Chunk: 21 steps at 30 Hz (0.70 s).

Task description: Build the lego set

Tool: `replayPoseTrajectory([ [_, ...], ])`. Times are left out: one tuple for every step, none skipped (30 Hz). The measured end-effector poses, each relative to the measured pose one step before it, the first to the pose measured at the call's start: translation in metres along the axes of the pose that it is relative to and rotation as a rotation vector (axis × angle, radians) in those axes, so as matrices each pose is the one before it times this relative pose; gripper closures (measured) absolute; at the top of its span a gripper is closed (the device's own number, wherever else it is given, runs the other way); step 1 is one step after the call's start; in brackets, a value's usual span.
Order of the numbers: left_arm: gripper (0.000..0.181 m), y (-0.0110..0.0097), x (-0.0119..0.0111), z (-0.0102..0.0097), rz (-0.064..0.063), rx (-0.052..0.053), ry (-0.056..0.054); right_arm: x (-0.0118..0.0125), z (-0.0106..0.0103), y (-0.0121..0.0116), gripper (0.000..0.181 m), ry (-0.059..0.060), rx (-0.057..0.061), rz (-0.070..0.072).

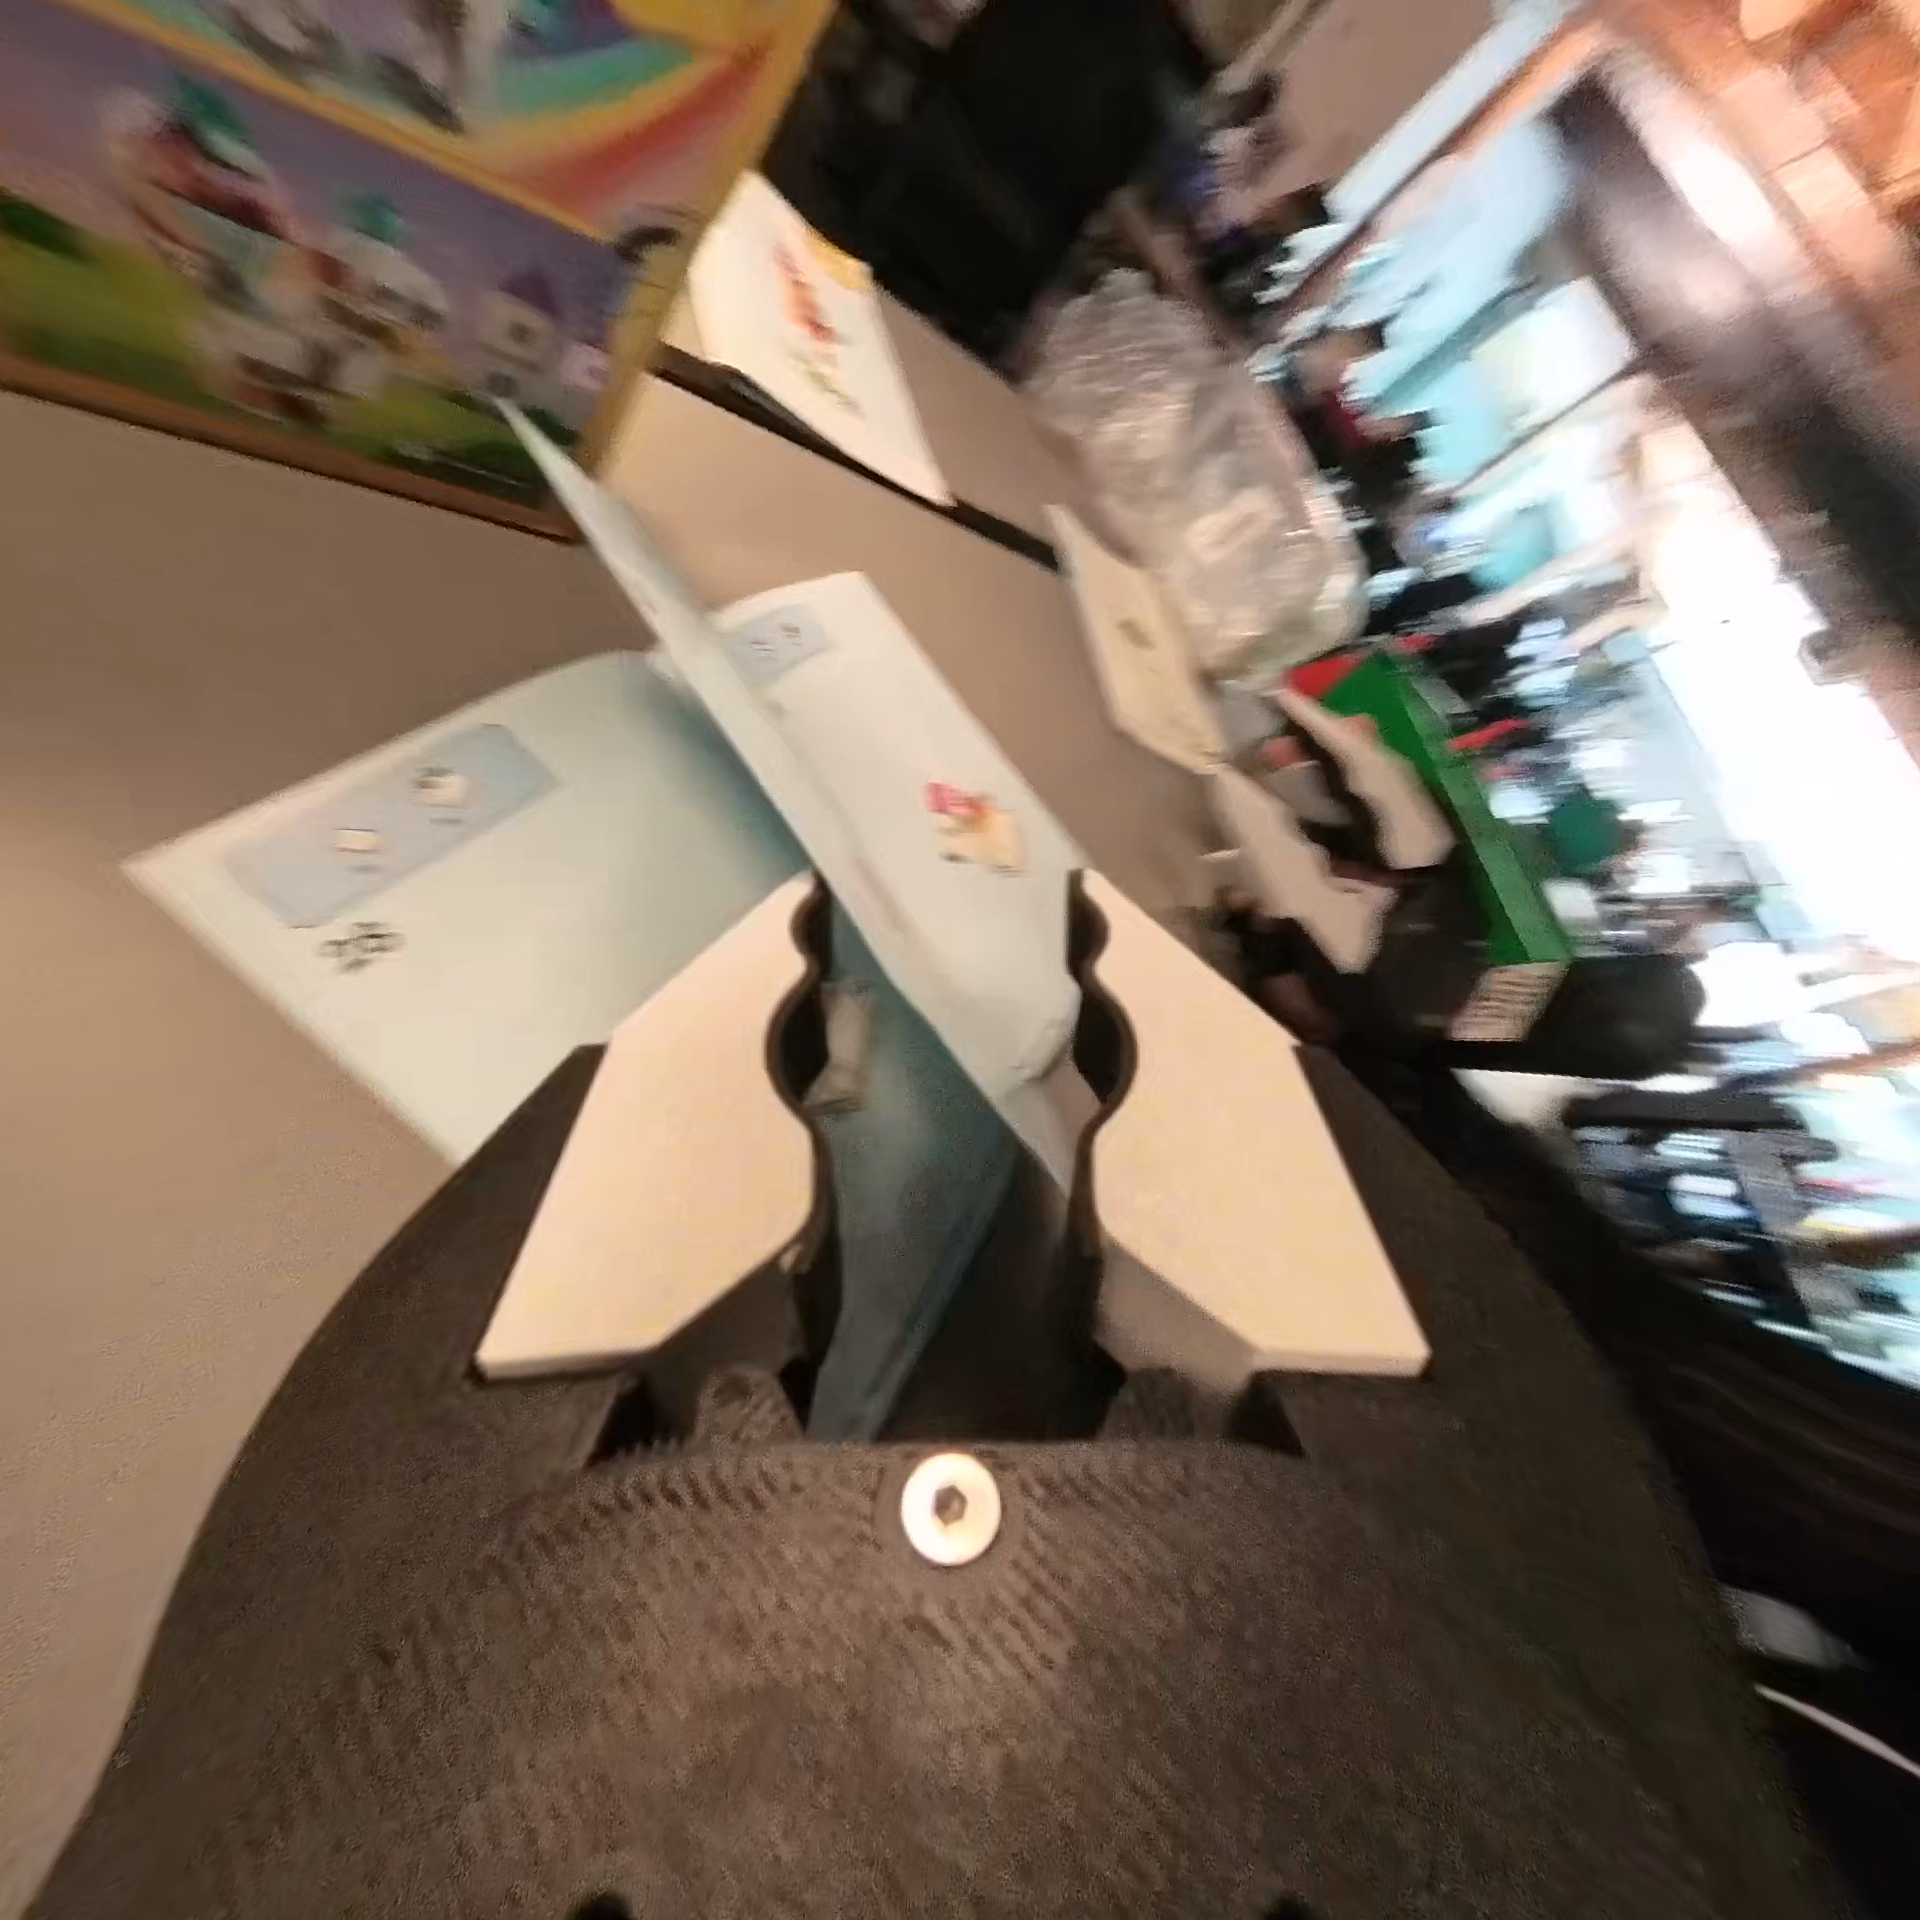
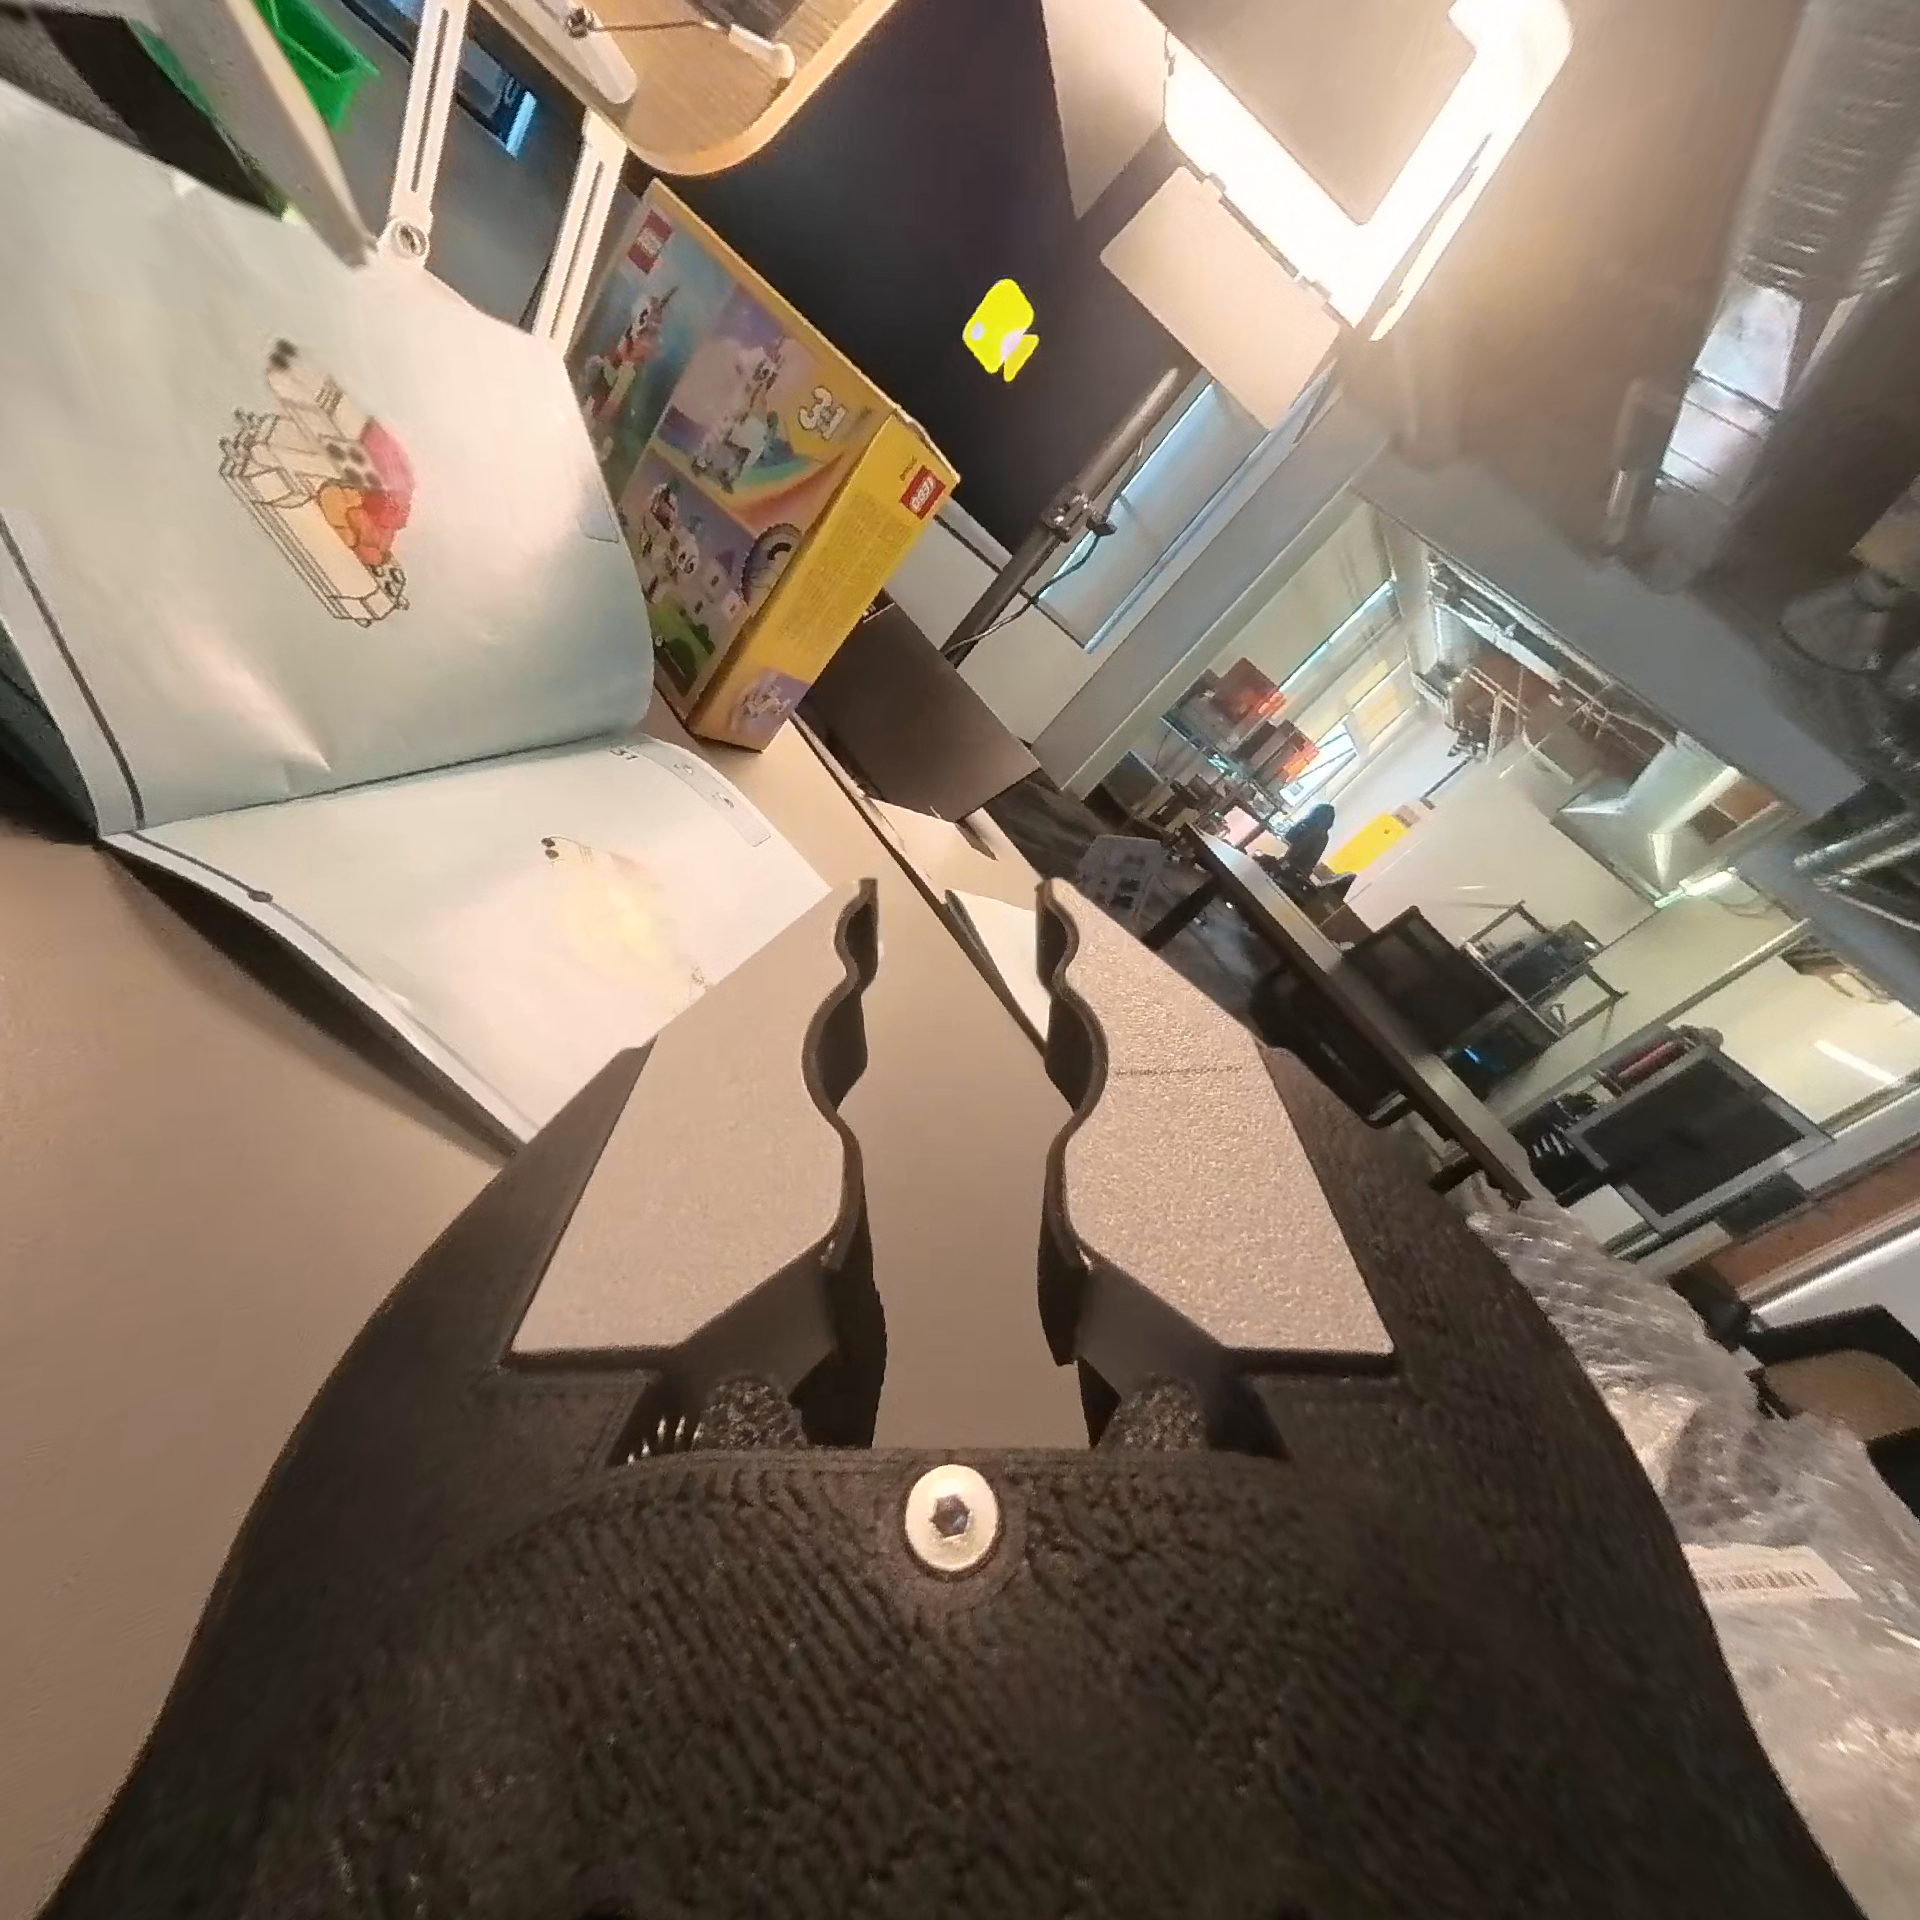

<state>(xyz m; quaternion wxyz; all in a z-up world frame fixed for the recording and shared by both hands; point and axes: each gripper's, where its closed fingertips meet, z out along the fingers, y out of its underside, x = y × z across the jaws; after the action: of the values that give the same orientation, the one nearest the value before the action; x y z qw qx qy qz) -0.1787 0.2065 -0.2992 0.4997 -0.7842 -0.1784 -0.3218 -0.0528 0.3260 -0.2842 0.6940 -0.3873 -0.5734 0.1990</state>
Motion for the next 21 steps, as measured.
replayPoseTrajectory([
  [0.143, -0.00144, 0.00823, 0.00231, -0.0665, -0.0017, 0.0817, -0.00100, 0.00034, 0.00086, 0.152, -0.0089, -0.0066, 0.0061],
  [0.152, -0.00179, 0.00749, 0.00297, -0.0568, -0.0020, 0.0756, -0.00124, 0.00066, 0.00103, 0.152, -0.0165, -0.0114, 0.0192],
  [0.170, -0.00196, 0.00648, 0.00316, -0.0439, -0.0051, 0.0664, -0.00196, 0.00092, 0.00113, 0.151, -0.0272, -0.0153, 0.0347],
  [0.177, -0.00190, 0.00244, 0.00387, -0.0260, -0.0100, 0.0322, -0.00069, 0.00091, 0.00063, 0.150, -0.0246, -0.0132, 0.0461],
  [0.179, -0.00158, 0.00238, 0.00433, -0.0061, -0.0156, 0.0220, -0.00015, 0.00075, 0.00067, 0.150, -0.0274, -0.0149, 0.0600],
  [0.181, -0.00109, 0.00216, 0.00464, 0.0091, -0.0227, 0.0091, -0.00064, 0.00074, 0.00162, 0.149, -0.0359, -0.0214, 0.0725],
  [0.181, -0.00208, 0.00192, 0.00431, 0.0194, -0.0253, -0.0052, -0.00038, 0.00069, 0.00217, 0.148, -0.0383, -0.0227, 0.0801],
  [0.181, -0.00409, 0.00448, 0.00377, 0.0297, -0.0189, -0.0035, 0.00020, 0.00045, 0.00296, 0.147, -0.0369, -0.0248, 0.0859],
  [0.181, -0.00580, 0.00660, 0.00315, 0.0302, -0.0176, 0.0006, 0.00095, 0.00054, 0.00363, 0.147, -0.0346, -0.0275, 0.0910],
  [0.181, -0.00669, 0.00906, 0.00283, 0.0325, -0.0192, 0.0078, 0.00092, 0.00051, 0.00391, 0.146, -0.0349, -0.0275, 0.0961],
  [0.181, -0.00735, 0.01125, 0.00257, 0.0306, -0.0203, 0.0174, -0.00084, 0.00041, 0.00345, 0.145, -0.0468, -0.0216, 0.0981],
  [0.181, -0.00839, 0.01163, 0.00195, 0.0253, -0.0185, 0.0167, -0.00063, 0.00054, 0.00348, 0.144, -0.0419, -0.0194, 0.1017],
  [0.181, -0.00976, 0.01284, 0.00128, 0.0311, -0.0084, 0.0207, -0.00060, 0.00104, 0.00382, 0.144, -0.0394, -0.0218, 0.1020],
  [0.181, -0.01037, 0.01228, 0.00061, 0.0339, -0.0024, 0.0146, -0.00207, 0.00123, 0.00354, 0.141, -0.0440, -0.0222, 0.0980],
  [0.181, -0.01014, 0.01079, 0.00028, 0.0344, -0.0012, 0.0049, -0.00477, 0.00117, 0.00166, 0.136, -0.0583, -0.0101, 0.0890],
  [0.181, -0.00939, 0.01160, 0.00028, 0.0375, -0.0018, 0.0111, -0.00626, 0.00068, -0.00018, 0.134, -0.0640, 0.0031, 0.0875],
  [0.181, -0.00795, 0.01142, 0.00055, 0.0361, -0.0054, 0.0154, -0.00994, 0.00033, -0.00228, 0.131, -0.0885, 0.0159, 0.0894],
  [0.181, -0.00713, 0.01232, 0.00091, 0.0311, -0.0040, 0.0264, -0.01417, -0.00047, -0.00479, 0.128, -0.1177, 0.0317, 0.1012],
  [0.181, -0.00623, 0.01296, 0.00118, 0.0239, -0.0051, 0.0369, -0.01594, -0.00125, -0.00735, 0.125, -0.1356, 0.0471, 0.1167],
  [0.181, -0.00503, 0.01139, 0.00153, 0.0220, -0.0072, 0.0321, -0.01532, -0.00170, -0.00833, 0.123, -0.1354, 0.0549, 0.1199],
  [0.181, -0.00414, 0.00875, 0.00176, 0.0252, -0.0070, 0.0185, -0.01394, -0.00183, -0.00763, 0.121, -0.1246, 0.0524, 0.1011],
])
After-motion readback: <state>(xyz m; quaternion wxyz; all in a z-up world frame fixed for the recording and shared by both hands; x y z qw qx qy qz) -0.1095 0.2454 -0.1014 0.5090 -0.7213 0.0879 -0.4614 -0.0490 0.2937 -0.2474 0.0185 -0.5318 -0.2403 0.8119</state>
